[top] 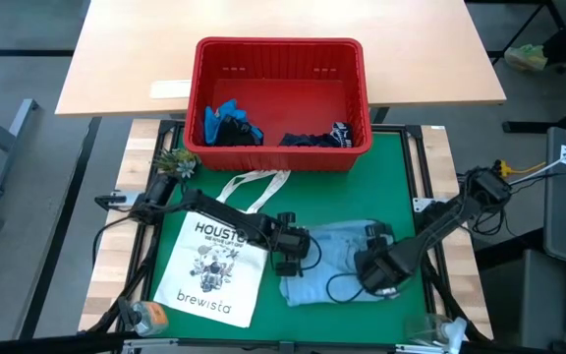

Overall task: Fold Laundry from Bin
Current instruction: Stack the light blue jeans on top of the green t-shirt

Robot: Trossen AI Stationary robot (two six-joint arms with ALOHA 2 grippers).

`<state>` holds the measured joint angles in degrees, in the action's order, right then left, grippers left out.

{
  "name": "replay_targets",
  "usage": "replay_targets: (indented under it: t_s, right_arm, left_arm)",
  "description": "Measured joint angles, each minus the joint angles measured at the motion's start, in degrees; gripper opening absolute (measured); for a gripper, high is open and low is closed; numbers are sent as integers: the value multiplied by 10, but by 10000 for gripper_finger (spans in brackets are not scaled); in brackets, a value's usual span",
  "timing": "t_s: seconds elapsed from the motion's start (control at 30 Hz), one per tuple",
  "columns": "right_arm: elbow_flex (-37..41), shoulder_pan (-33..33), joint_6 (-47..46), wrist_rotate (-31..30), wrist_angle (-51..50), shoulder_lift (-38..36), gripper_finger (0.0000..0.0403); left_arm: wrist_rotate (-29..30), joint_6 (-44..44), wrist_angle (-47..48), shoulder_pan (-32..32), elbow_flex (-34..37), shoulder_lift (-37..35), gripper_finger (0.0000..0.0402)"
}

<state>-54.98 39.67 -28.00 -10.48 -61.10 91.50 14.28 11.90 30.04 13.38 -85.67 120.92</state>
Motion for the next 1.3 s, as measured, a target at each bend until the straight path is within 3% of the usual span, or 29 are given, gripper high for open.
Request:
replay_targets:
  t_s: [0.17,0.33,0.53,0.7,0.87,1.3]
  right_arm:
    - [-25,-7,16,5,-56,-4,140]
    - [-101,1,19,-26,-159,-6,140]
    - [-173,6,76,-103,-195,-8,140]
    - [-168,9,84,-223,-156,-8,140]
    - [-109,8,83,-251,-124,-8,140]
    - [119,8,48,-250,113,-11,140]
  left_arm:
    - [-2,0,28,-5,-24,2,135]
    - [0,0,130,-5,-112,3,135]
    - [2,-1,148,3,-199,3,135]
    - [0,-4,110,7,-206,2,135]
    - [1,-2,75,9,-168,6,135]
    - [2,0,-138,3,49,2,135]
